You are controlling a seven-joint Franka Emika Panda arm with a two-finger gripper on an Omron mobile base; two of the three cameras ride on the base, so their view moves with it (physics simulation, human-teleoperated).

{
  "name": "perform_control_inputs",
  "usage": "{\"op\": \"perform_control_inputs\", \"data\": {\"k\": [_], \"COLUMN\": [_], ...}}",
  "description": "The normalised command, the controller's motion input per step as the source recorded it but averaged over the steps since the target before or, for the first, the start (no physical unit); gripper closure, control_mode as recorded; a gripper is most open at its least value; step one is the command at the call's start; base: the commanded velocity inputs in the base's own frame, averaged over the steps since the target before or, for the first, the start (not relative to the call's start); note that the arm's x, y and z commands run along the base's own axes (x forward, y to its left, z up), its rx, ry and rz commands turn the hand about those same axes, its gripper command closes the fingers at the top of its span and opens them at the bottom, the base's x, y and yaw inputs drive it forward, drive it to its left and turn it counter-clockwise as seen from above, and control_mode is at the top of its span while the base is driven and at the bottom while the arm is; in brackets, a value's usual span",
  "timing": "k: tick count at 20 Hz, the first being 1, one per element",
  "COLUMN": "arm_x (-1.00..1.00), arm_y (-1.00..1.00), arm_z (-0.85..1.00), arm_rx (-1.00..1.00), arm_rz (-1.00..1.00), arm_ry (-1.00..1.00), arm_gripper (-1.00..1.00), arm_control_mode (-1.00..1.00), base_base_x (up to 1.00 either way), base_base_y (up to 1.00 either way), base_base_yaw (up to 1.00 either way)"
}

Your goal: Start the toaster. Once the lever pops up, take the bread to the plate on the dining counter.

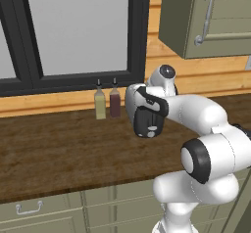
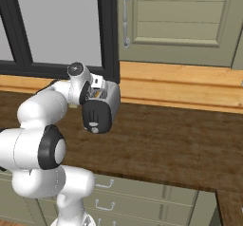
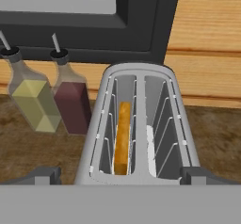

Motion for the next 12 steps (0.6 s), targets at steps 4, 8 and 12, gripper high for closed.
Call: {"op": "perform_control_inputs", "data": {"k": [4, 8, 12], "arm_x": [0.00, 0.00, 0.00], "arm_y": [0.00, 0.00, 0.00], "arm_z": [0.00, 0.00, 0.00], "arm_rx": [0.00, 0.00, 0.00], "arm_rz": [0.00, 0.00, 0.00], "arm_ry": [0.00, 0.00, 0.00], "arm_gripper": [-1.00, -1.00, -1.00], "arm_control_mode": [-1.00, -1.00, -1.00], "base_base_x": [0.00, 0.00, 0.00], "base_base_y": [0.00, 0.00, 0.00], "base_base_yaw": [0.00, 0.00, 0.00]}}
